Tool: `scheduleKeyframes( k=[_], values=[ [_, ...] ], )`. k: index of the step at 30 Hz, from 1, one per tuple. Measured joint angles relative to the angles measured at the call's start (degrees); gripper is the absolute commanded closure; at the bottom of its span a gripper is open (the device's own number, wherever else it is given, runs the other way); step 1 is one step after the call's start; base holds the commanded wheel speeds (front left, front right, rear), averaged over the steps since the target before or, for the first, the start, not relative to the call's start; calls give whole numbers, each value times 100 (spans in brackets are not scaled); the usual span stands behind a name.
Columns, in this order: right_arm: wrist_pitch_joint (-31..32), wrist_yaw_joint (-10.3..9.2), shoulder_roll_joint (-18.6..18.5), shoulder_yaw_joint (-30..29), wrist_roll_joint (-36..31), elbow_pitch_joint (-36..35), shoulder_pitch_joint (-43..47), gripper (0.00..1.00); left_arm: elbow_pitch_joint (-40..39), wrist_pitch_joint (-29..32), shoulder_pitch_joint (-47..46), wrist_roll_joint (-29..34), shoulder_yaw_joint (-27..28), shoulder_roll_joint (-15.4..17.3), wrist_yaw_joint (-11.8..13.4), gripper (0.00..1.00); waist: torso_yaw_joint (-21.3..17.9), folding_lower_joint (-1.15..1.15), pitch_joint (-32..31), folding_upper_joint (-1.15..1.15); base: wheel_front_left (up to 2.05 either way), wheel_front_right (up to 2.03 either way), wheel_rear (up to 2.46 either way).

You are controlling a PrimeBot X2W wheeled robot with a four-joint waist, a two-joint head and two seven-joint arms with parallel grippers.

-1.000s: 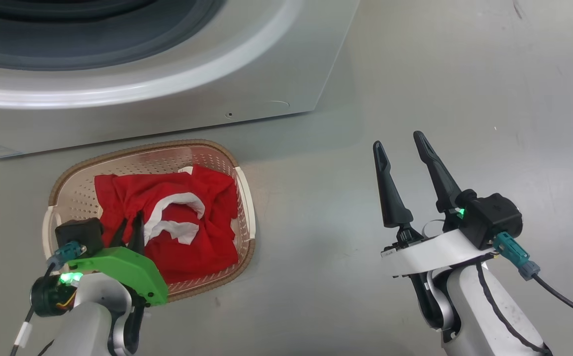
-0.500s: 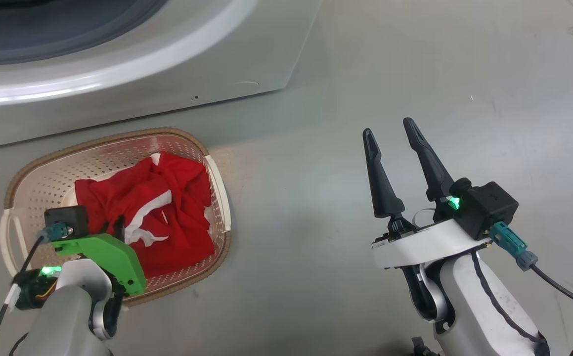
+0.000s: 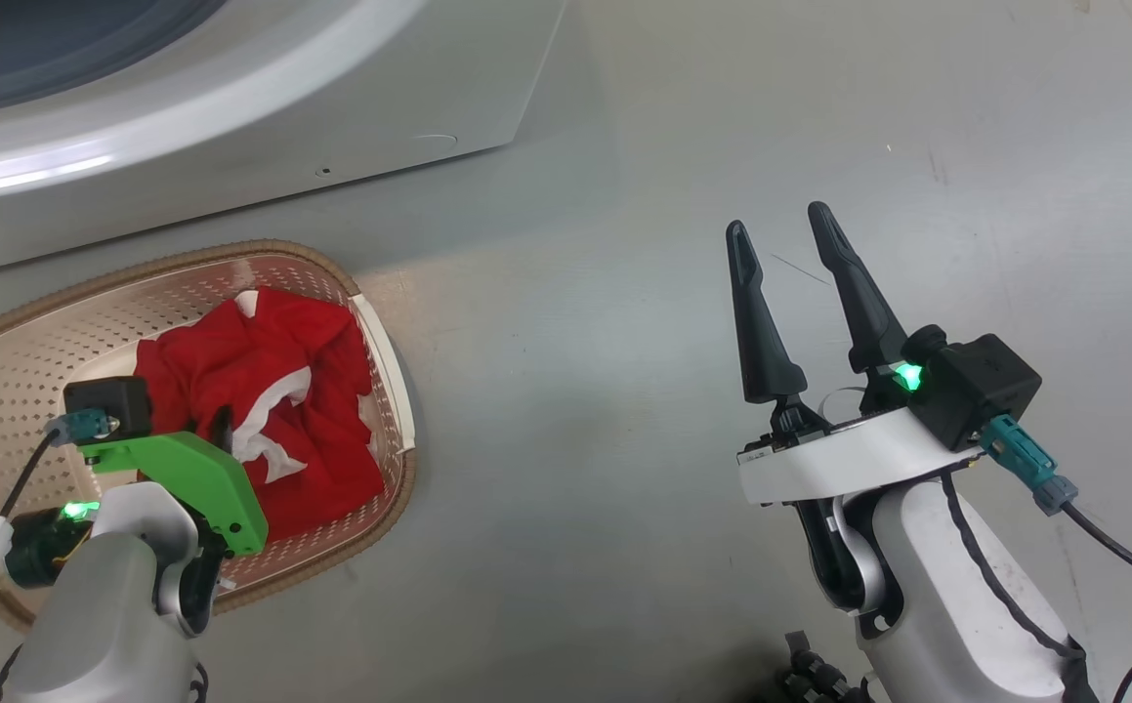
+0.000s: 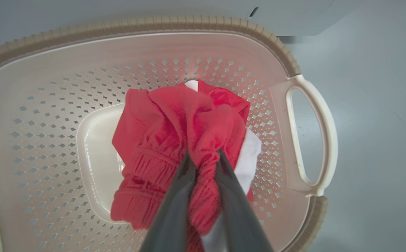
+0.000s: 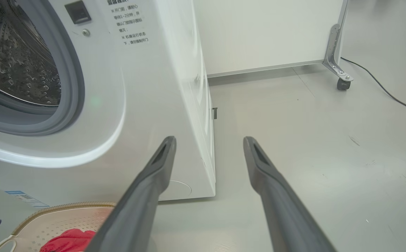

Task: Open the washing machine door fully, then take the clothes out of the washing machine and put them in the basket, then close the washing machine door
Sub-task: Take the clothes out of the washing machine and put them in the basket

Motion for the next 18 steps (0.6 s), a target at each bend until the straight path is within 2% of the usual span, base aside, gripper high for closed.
scheduleKeyframes(
  k=[1, 2, 3, 4, 5, 18],
  values=[
    [0, -1, 0, -1, 0, 1, 0, 0, 45, -3, -30, -15, 18, -10, -16, 61, -2, 0, 5, 0, 0, 0, 0],
    [0, -1, 1, 0, 0, 1, -1, 0, 88, -3, -57, -45, 27, -21, -20, 53, 1, 0, 6, 0, 0, 0, 0],
    [0, -1, 1, 0, 0, 2, -4, 0, 143, -11, -86, -48, 30, -25, -38, 37, 5, 0, 6, 0, 0, 0, 0],
    [0, -1, 1, 1, 0, 3, -9, 0, 194, -32, -109, -53, 43, -34, -42, 16, 10, 0, 5, 0, 0, 0, 0],
    [0, -1, 1, 1, 0, 3, -19, 0, 238, -55, -127, -76, 52, -45, -53, 2, 17, 0, 5, 0, 0, 0, 0],
    [0, -1, 1, -91, -22, 156, -107, 0, 949, -332, -212, -152, 114, -223, -110, 0, 116, 0, -278, 0, 0, 0, 0]
  ],
)
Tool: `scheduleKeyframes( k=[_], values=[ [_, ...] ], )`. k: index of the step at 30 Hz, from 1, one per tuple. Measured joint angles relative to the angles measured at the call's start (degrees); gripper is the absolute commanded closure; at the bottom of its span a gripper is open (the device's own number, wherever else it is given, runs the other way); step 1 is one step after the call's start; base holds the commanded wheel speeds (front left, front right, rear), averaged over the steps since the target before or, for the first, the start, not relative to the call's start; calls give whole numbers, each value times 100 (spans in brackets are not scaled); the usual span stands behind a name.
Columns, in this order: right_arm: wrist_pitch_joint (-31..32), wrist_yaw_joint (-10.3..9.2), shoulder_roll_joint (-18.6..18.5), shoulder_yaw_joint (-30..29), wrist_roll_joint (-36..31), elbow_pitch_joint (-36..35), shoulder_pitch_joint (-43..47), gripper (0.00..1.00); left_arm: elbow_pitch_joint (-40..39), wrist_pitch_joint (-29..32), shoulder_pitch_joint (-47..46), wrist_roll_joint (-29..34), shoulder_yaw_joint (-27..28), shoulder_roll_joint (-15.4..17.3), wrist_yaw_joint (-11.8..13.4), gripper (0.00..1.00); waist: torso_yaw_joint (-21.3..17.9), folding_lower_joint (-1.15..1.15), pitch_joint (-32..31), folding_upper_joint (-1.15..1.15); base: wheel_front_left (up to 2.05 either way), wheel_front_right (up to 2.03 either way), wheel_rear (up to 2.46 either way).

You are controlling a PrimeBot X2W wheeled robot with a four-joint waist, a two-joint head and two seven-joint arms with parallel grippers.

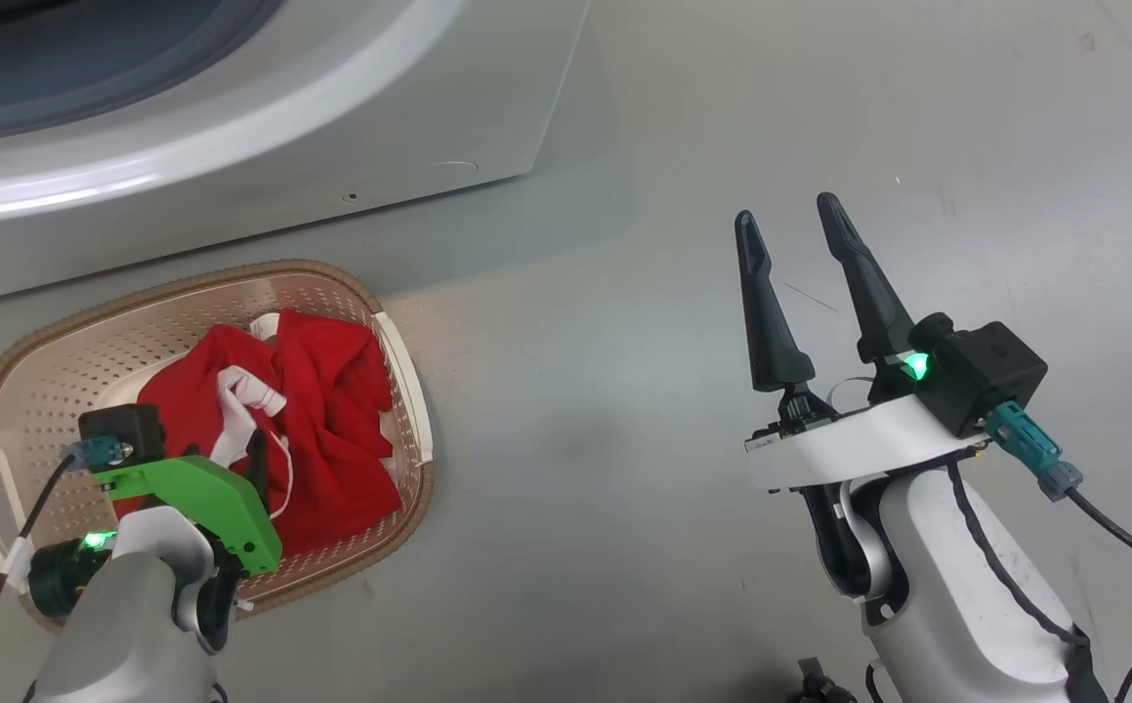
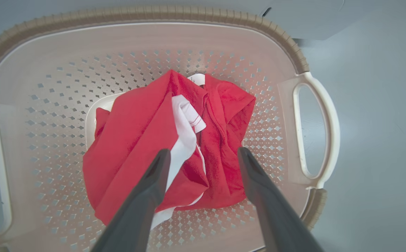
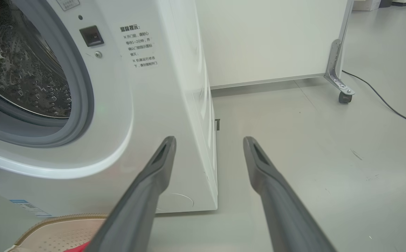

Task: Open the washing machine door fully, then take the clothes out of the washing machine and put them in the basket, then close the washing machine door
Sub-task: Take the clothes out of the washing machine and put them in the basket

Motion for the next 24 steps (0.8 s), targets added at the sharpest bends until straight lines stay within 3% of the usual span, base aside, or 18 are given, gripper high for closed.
scheduleKeyframes(
  k=[12, 24],
  values=[
    [0, -25, -1, -336, -302, 175, 236, 0, -204, -932, -97, 149, -268, -176, -202, 0, 311, 0, -468, 0, 0, 0, 0],
    [0, -15, 0, -544, -528, 274, 542, 0, -708, -1671, -93, 356, -390, -263, -207, 0, 799, 0, -1002, 0, 0, 0, 0]
  ],
)
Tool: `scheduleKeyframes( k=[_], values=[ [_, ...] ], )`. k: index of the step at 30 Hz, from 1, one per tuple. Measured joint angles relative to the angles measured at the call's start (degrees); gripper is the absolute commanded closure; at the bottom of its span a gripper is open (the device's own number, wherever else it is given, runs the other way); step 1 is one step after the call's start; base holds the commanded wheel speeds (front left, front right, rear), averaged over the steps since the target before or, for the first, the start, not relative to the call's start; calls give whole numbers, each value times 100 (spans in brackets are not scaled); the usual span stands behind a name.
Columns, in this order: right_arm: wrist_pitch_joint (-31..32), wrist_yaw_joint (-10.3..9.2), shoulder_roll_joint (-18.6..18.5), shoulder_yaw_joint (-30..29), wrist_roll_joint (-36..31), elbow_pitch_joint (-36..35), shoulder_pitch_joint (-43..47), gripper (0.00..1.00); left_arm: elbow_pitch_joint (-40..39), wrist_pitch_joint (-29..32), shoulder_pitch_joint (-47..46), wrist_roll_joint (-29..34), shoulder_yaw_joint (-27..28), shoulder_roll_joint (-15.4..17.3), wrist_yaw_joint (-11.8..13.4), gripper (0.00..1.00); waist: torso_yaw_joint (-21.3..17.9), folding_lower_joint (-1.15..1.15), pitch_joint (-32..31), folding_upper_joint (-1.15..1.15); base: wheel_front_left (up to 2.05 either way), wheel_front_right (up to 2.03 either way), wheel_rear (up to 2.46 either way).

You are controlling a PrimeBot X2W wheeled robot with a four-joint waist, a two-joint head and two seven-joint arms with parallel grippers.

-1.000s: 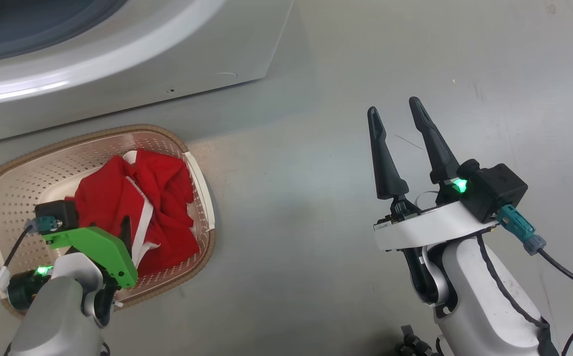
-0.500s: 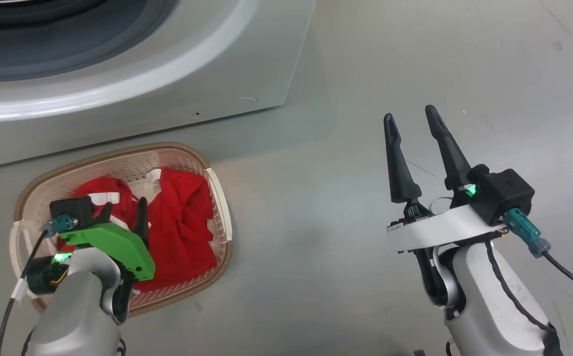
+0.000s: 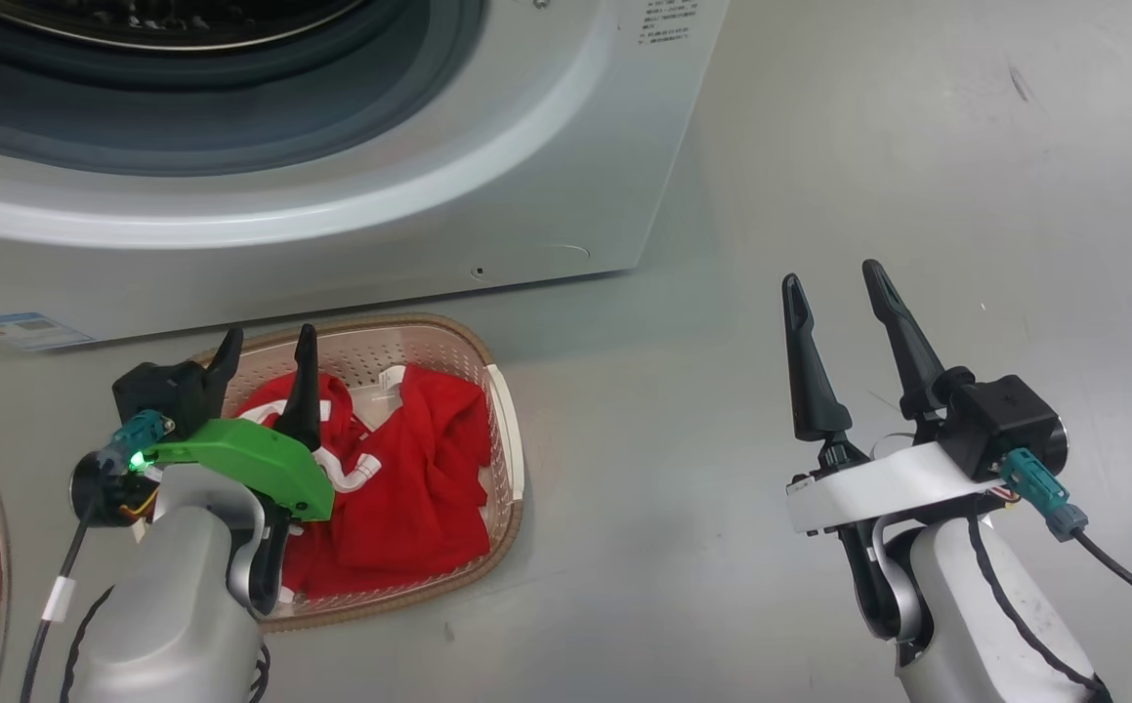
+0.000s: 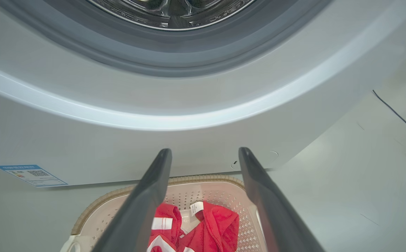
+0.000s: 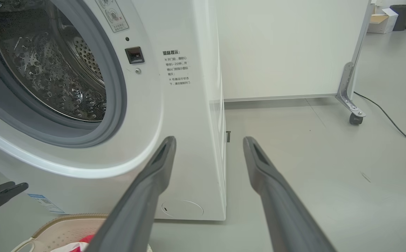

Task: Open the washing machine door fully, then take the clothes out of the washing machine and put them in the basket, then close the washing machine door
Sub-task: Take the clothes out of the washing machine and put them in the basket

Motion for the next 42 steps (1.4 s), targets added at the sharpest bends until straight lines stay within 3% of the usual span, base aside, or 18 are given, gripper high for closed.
scheduleKeyframes(
  k=[17, 30, 42],
  values=[
    [0, 82, 2, -269, -156, 134, 535, 0, -1260, -82, 470, 383, 87, 21, 215, 0, 371, 0, -861, 0, 0, 0, 0],
    [0, 83, 8, -437, -243, 162, 971, 0, -1959, -85, 1551, 483, 207, 67, 520, 0, 518, 0, -1335, 0, 0, 0, 0],
    [0, 82, 22, -458, -243, 125, 1312, 0, -2533, -85, 2355, 515, 133, 68, 654, 0, 661, 0, -1641, 0, 0, 0, 0]
  ],
)
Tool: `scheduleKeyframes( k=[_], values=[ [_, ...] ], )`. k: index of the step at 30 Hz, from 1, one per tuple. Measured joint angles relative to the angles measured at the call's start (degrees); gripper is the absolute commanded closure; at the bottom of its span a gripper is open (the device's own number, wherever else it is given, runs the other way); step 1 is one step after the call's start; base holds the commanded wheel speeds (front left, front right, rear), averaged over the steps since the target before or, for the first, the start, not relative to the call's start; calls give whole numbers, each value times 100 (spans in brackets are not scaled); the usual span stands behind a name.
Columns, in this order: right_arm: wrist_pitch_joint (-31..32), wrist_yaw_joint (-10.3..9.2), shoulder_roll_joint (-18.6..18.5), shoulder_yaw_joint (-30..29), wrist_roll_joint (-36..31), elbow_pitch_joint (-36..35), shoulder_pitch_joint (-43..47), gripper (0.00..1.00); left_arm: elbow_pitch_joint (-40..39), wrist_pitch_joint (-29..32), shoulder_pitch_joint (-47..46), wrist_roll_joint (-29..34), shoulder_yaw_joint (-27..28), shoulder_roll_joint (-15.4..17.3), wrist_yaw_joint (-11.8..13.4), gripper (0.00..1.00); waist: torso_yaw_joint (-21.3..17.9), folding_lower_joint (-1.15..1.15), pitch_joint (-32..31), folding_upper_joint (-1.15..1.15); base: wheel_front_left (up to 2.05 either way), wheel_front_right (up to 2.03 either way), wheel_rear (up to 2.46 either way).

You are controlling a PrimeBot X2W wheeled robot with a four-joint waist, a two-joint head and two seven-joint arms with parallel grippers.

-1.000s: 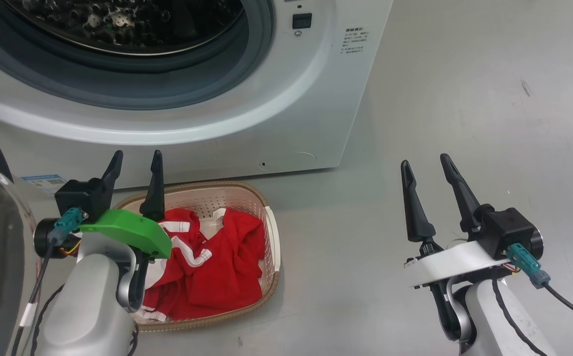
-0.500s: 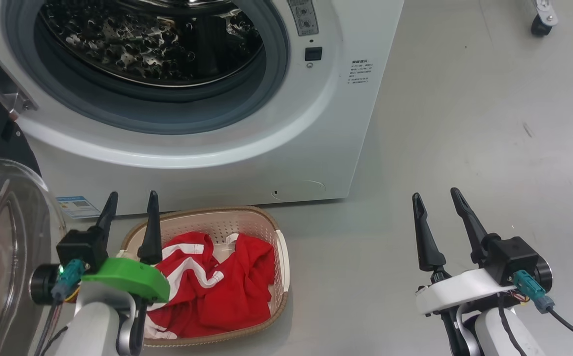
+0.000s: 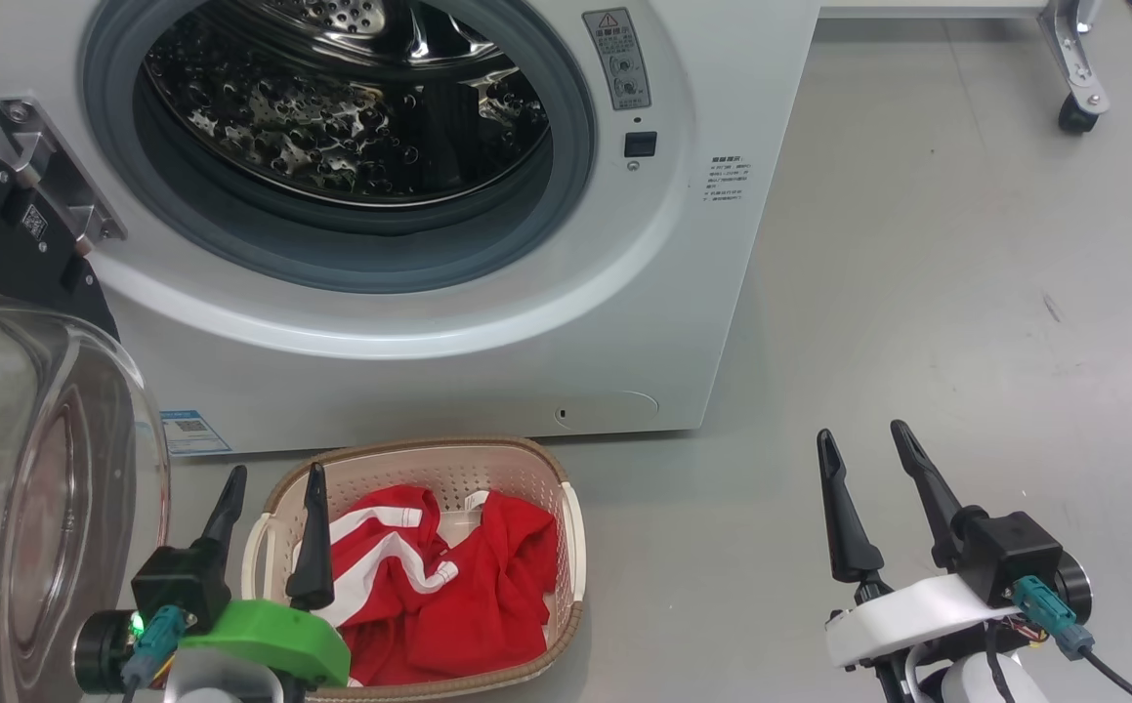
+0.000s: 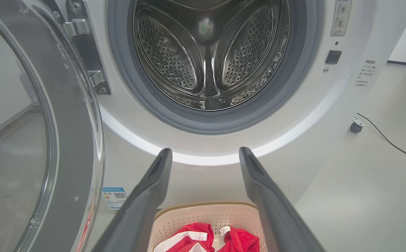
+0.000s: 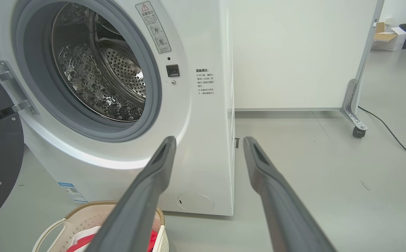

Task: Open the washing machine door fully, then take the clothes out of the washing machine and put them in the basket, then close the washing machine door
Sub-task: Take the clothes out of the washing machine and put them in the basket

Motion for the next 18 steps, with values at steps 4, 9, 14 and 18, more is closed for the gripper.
scheduleKeyframes(
  k=[4, 9, 14, 18],
  values=[
    [0, 0, 2, -2, 0, -32, 127, 0, -211, 0, 216, 64, -49, 0, 60, 0, -1, 0, -58, 0, 0, 0, 0],
    [0, -5, 3, 12, 5, -45, 216, 0, -430, 0, 405, 196, -124, 5, 86, 0, -4, 0, -126, 0, 0, 0, 0],
    [0, -5, 5, 41, 7, -81, 268, 0, -647, 0, 533, 245, -169, 43, 98, 0, -7, 0, -133, 0, 0, 0, 0],
    [0, -5, 5, 45, 8, -116, 268, 0, -838, 0, 599, 283, -167, 82, 119, 0, -14, 0, -132, 0, 0, 0, 0]
  ],
)
